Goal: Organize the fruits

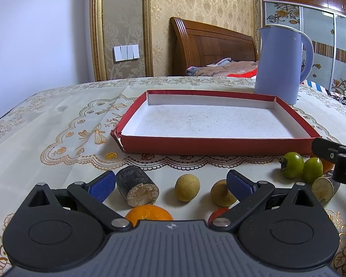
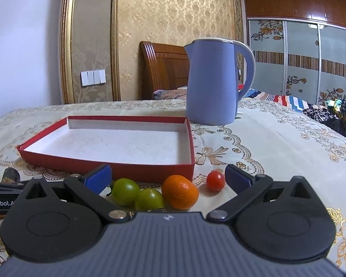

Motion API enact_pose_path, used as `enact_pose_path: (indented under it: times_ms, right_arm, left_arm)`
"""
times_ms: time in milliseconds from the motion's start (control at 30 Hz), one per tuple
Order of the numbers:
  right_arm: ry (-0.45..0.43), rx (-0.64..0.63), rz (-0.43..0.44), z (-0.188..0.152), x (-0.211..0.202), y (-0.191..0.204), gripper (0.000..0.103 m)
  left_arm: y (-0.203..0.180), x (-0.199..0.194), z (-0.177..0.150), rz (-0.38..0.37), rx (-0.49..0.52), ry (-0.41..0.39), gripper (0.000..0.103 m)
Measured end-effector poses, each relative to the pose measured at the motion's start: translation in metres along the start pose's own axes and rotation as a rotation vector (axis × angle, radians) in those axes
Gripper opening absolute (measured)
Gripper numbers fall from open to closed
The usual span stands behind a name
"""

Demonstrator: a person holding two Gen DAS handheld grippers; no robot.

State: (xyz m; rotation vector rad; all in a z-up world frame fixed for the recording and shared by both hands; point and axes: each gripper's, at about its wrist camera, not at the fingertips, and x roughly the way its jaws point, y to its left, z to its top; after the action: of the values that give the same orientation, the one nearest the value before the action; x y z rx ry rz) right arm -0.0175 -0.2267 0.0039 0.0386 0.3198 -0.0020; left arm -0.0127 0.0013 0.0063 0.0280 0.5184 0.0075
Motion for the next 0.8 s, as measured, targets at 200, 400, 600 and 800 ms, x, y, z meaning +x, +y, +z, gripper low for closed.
enact_pose_path:
  times_ms: [200,400,600,800]
  right_arm:
    - [0.016,-0.031,0.007,0.001,0.002,0.003,0.103]
    - [0.003,-0.115,0.012,0.0,-0.002,0.013,0.103]
    - [-0.004,-0.068,0.014,0.001,-0.002,0.003,0.103]
    - [0.15,0.136,0.058,0.001,0.018,-0.028,0.103]
  left_arm:
    - [0.0,0.0,0.0,0.001,-0.001,0.0,0.103]
    - [0.0,0.0,0.0,0.0,0.001,-0.001,0.103]
    - [0.001,0.0,0.0,0.001,-0.004,-0.004,0.103]
    - [0.002,-0.003,0.0,0.003,-0.013,-0.015,0.103]
